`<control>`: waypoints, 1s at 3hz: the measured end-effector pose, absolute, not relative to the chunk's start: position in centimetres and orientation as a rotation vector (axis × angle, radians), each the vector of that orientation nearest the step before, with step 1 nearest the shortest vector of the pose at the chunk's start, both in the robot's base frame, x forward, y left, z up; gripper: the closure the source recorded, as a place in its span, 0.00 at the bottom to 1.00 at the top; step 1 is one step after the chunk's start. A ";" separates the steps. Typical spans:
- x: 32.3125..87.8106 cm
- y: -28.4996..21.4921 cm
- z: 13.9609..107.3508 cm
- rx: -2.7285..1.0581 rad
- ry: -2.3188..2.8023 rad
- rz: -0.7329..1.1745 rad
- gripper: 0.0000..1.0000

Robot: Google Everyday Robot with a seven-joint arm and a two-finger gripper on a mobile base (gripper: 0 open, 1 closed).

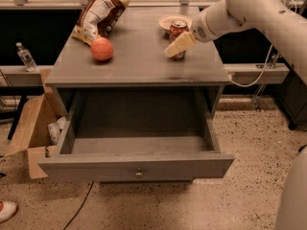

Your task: Place coke can into top drawer

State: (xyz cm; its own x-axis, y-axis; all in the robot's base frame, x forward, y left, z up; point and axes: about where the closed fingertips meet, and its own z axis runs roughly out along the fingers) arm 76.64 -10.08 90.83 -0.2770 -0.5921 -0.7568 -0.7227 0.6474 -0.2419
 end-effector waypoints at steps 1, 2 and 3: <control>78.3 -8.5 90.5 -1.011 1.952 0.228 0.00; 79.2 -7.2 90.4 -1.004 1.936 0.263 0.18; 79.5 -6.2 90.3 -1.003 1.923 0.293 0.43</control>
Offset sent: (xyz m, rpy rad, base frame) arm 0.0367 0.0402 -0.0013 0.1113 -0.0200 0.0324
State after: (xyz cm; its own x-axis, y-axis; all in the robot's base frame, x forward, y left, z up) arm 79.50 -6.18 90.31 -0.2474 -0.5272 -0.8129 -0.7451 0.6399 -0.1882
